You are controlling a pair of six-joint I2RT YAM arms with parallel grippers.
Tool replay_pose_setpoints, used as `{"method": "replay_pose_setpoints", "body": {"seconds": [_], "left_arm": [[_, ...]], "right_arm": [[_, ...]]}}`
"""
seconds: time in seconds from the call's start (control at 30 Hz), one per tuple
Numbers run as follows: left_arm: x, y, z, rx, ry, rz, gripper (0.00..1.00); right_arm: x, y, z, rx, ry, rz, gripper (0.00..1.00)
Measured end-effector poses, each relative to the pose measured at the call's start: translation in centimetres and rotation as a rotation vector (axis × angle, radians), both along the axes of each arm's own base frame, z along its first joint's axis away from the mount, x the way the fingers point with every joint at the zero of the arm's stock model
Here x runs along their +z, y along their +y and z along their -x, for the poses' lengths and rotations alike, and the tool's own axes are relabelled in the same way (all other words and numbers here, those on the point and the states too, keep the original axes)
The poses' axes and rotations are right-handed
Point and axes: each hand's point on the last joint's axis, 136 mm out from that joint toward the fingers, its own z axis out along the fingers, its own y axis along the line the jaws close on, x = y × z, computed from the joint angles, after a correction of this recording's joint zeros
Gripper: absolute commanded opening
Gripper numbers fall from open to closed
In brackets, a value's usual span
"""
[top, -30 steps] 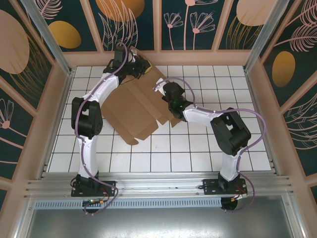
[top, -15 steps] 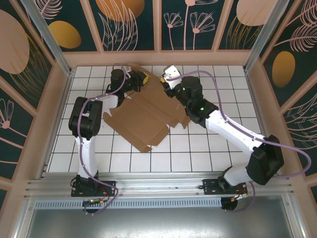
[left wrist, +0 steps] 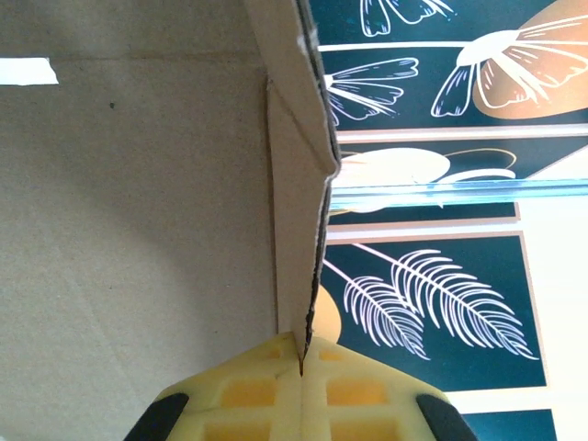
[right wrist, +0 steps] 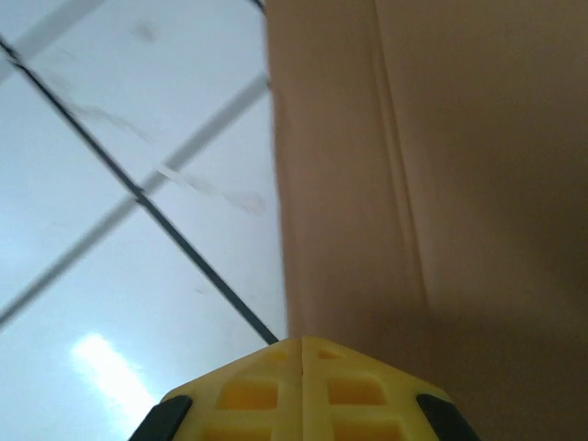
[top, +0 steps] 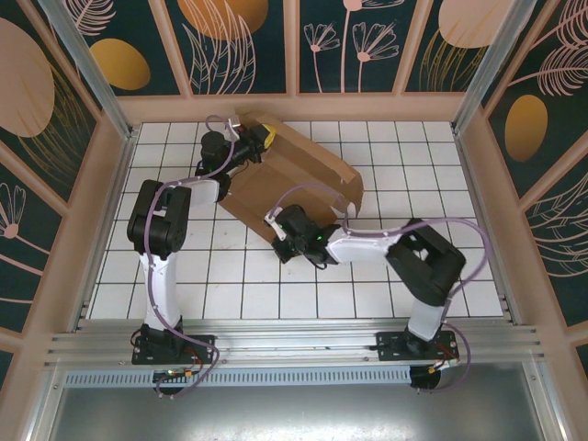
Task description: Fold the paper box
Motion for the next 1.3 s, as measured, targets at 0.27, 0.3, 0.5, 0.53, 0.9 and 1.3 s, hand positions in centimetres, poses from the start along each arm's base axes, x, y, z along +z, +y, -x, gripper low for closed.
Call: {"method": "replay_pose_setpoints", "body": {"seconds": [0.27, 0.3, 0.5, 0.53, 0.9, 1.3], "left_arm": [[-2.6, 0.1, 0.2, 0.008, 0.039, -0.088, 0.00], [-2.9, 0.2, 0.3, 0.011, 0.045, -0.103, 0.00], [-3.7, 1.1, 0.9, 0.052, 0.058, -0.212, 0.00], [-3.6, 1.3, 1.0, 0.062, 0.057, -0.227, 0.00], [-4.1, 3.9, 0.2, 0.201, 0.085, -0.408, 0.00], [-5.2, 5.2, 1.8, 0.244, 0.107, -0.443, 0.00]], "right_arm": [[-1.7, -0.1, -2.8, -0.120, 0.050, 0.037, 0.00], [-1.9, -0.3, -2.9, -0.124, 0.055, 0.045, 0.00], [-2.1, -2.2, -3.1, -0.150, 0.089, 0.056, 0.00], [-2.1, -3.0, -3.2, -0.163, 0.098, 0.062, 0.00], [-2.3, -9.2, -3.8, -0.275, 0.184, 0.109, 0.00], [4.1, -11.0, -5.1, -0.297, 0.196, -0.024, 0.33]]}}
